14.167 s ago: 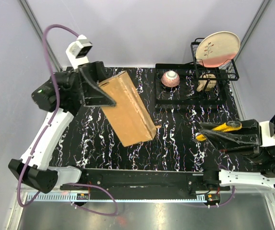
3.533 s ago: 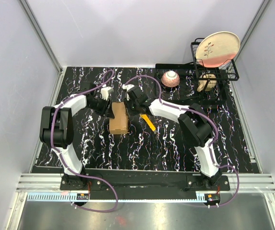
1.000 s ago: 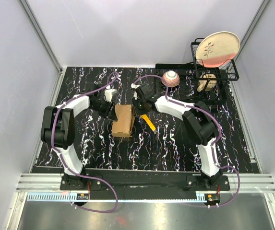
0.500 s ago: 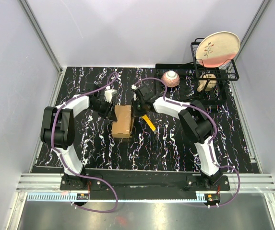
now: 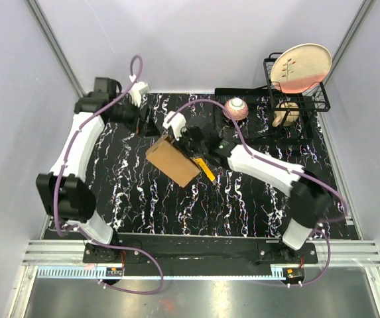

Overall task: Unpack the express box
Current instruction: Open the express box at the center of the board.

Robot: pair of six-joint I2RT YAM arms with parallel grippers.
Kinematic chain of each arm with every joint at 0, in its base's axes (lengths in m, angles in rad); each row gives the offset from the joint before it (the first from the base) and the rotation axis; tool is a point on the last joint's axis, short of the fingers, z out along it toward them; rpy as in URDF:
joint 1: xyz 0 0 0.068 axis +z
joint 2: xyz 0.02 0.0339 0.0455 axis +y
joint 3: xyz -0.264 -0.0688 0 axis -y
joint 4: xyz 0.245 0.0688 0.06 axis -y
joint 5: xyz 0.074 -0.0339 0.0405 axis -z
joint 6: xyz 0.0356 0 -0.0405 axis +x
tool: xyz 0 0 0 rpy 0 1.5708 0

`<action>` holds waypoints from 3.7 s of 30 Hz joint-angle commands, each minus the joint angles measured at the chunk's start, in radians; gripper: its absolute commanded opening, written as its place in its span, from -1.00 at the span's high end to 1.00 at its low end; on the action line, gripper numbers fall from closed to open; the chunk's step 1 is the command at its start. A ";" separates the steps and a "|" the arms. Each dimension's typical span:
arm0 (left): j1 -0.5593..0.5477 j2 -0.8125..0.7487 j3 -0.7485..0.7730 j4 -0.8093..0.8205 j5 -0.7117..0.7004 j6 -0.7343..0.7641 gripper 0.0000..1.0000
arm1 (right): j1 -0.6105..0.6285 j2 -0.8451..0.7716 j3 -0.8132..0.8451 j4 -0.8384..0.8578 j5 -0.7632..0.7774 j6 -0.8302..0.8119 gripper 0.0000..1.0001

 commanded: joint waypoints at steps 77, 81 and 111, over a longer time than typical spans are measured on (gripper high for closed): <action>-0.310 -0.304 -0.249 -0.083 -0.089 0.371 -0.18 | 0.370 -0.161 -0.194 0.243 0.106 -0.446 1.00; -0.316 -0.300 -0.238 -0.083 -0.094 0.370 -0.20 | 0.382 -0.155 -0.184 0.242 0.105 -0.443 1.00; -0.289 -0.409 -0.181 -0.313 0.039 0.496 -0.60 | 0.374 -0.183 -0.249 0.263 0.151 -0.451 1.00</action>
